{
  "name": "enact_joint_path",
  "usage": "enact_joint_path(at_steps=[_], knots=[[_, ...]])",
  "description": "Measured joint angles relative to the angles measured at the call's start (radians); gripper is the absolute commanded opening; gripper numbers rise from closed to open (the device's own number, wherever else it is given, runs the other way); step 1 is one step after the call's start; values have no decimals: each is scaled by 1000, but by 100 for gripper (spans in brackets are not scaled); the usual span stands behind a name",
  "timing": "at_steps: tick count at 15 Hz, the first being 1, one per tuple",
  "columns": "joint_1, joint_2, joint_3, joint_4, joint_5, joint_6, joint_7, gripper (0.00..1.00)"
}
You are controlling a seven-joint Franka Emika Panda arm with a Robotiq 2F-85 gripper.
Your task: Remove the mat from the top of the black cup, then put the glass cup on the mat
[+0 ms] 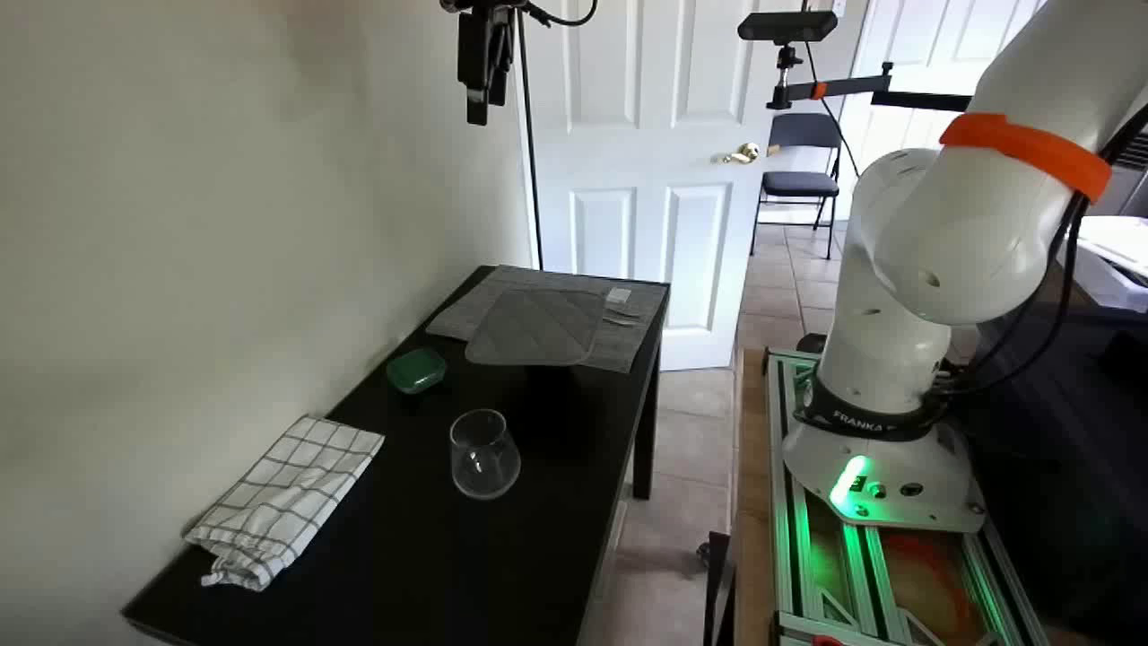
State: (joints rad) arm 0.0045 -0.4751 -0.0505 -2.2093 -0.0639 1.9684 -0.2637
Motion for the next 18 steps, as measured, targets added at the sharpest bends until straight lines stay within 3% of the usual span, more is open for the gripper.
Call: enact_joint_path(at_steps=[6,8,13,18], knots=[[-1,2,0,-1,0,-2,8,100],[-15,25,7,-13,-30,-8,72,100],[-26,153,39,-61,-61,22,231,100],[-21,285,73,-83,-62,126,330,100]])
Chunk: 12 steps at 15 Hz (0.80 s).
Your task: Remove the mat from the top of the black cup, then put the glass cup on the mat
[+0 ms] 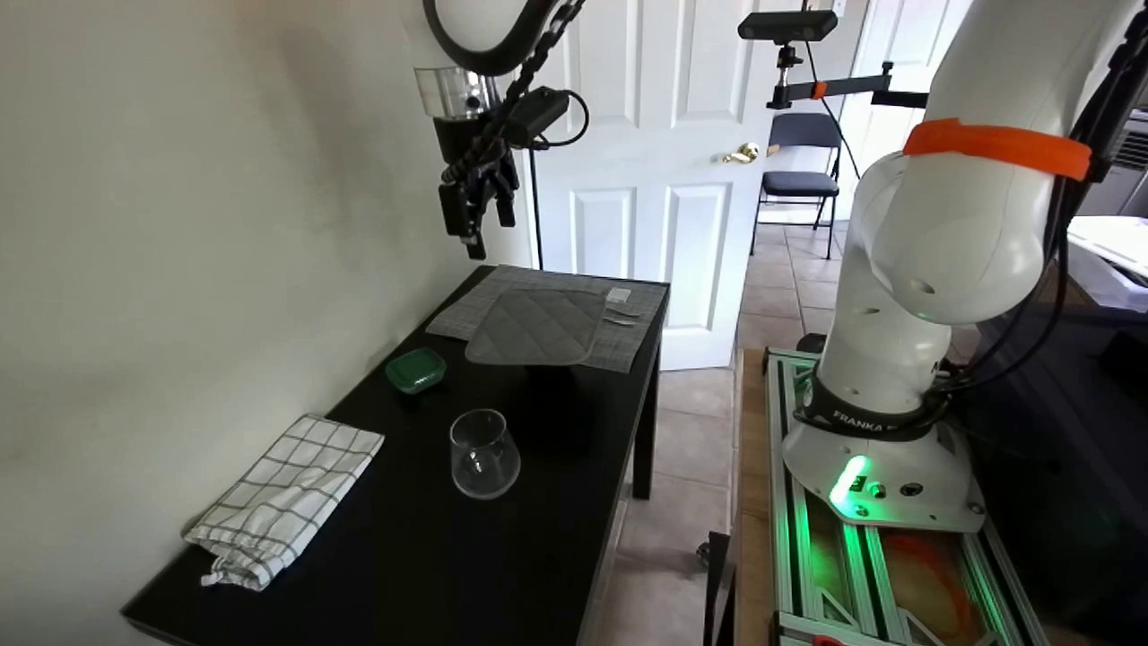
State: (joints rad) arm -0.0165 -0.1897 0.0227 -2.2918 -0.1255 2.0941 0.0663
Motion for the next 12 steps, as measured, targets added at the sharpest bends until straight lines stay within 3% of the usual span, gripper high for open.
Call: enact_joint_path(at_steps=[7,12], knots=[[10,134,26,-37,-54,129,81,100],[17,221,27,-50,-139,161,120,100]])
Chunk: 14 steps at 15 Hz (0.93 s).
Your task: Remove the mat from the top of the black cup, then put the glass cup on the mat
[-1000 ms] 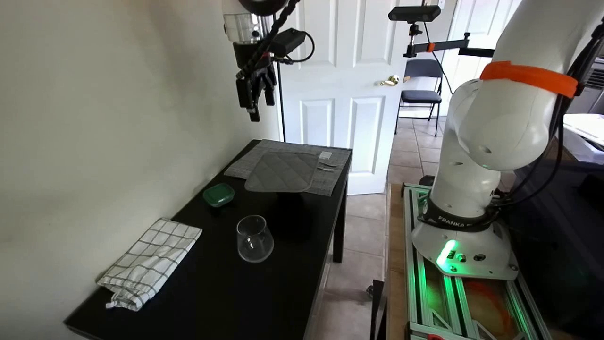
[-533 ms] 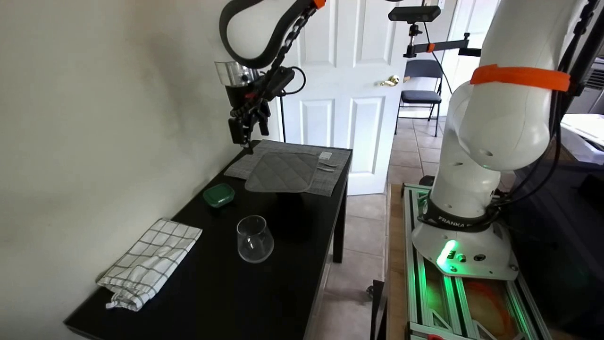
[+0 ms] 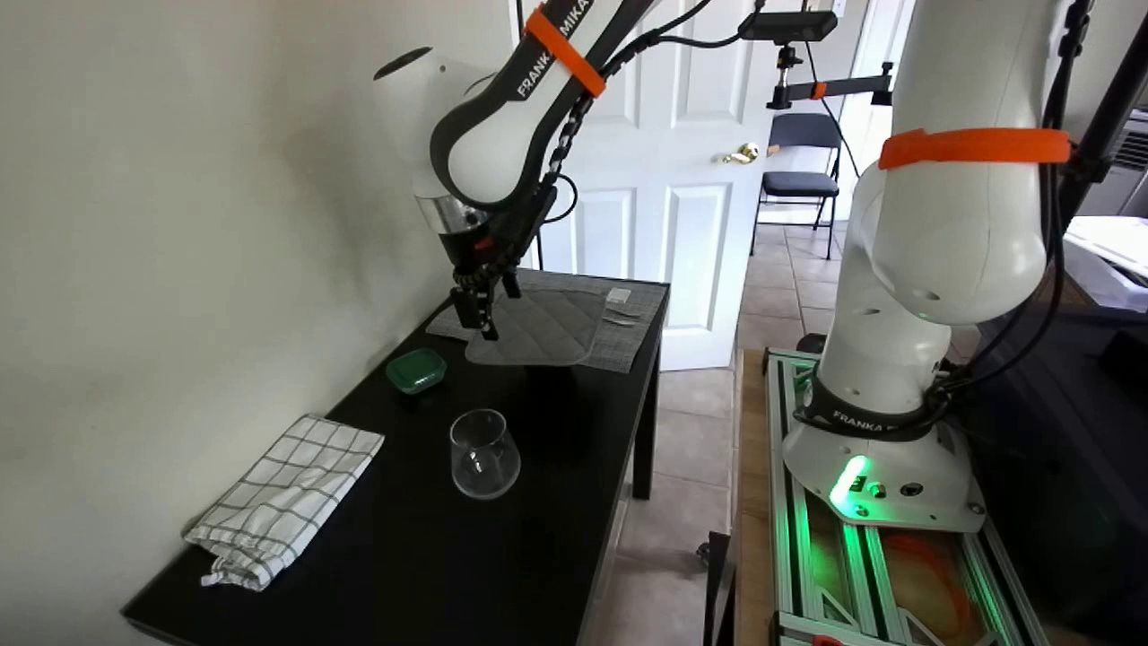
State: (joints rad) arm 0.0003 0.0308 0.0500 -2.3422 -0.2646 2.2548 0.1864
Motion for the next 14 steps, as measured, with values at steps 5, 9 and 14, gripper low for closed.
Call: enact_joint_path(at_steps=[5,9,14], knots=[[11,78,-3,0,-61,0,40,100],[21,122,-8,0,-107,0,71,94],[35,154,-20,5,-153,0,103,43]])
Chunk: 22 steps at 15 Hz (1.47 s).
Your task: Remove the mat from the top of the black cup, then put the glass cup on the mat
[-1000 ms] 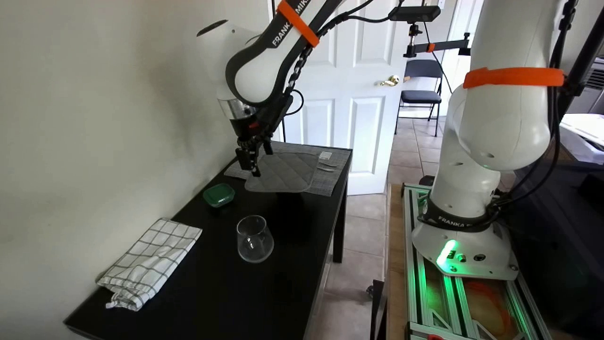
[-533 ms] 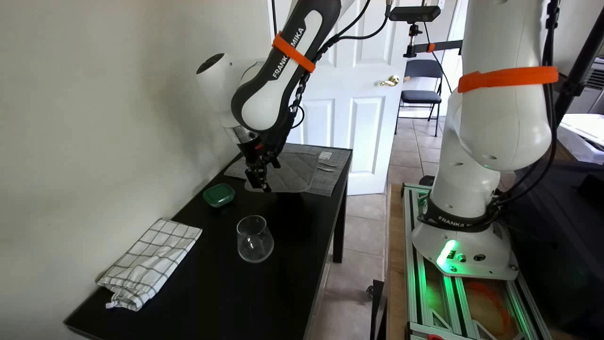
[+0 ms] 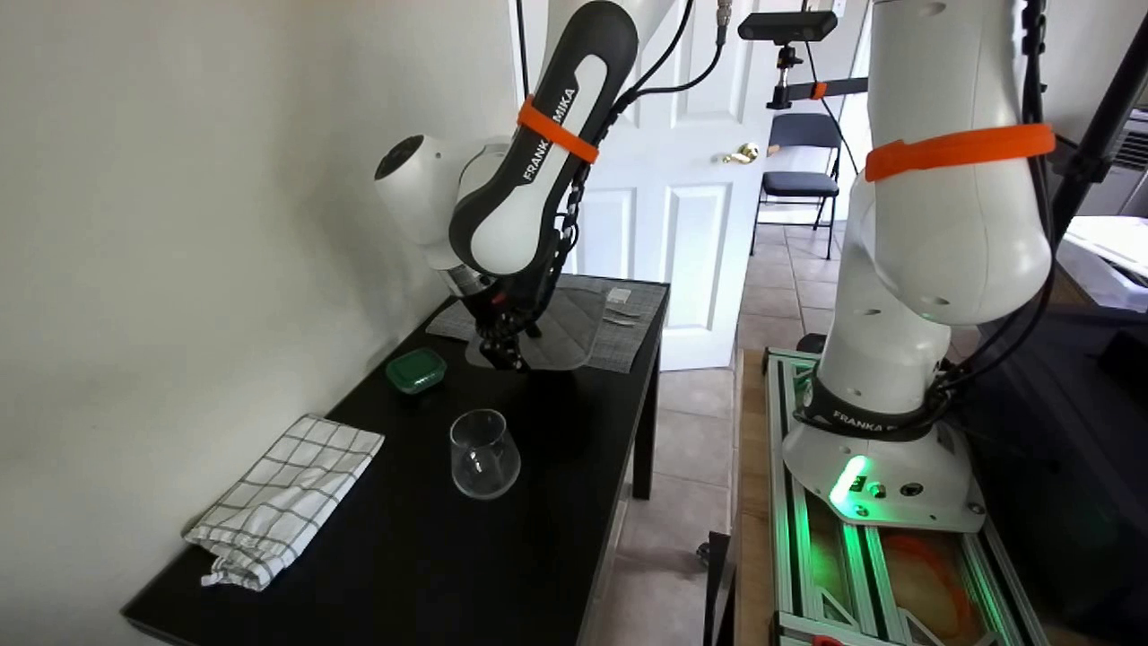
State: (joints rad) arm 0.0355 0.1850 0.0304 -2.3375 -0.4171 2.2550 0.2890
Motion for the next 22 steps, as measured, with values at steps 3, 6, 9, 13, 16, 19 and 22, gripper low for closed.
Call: enact_joint_path(at_steps=[3,6,9,13,16,19,22], knots=[[9,5,-3,4,-10,0,9,20],[16,7,-6,7,-12,0,14,48],[19,7,-9,10,-14,0,20,49],[19,7,-12,18,-14,0,24,79],[19,7,-13,24,-14,0,25,99],[21,7,-14,25,-19,0,26,100],[24,7,-15,25,-30,0,27,94]])
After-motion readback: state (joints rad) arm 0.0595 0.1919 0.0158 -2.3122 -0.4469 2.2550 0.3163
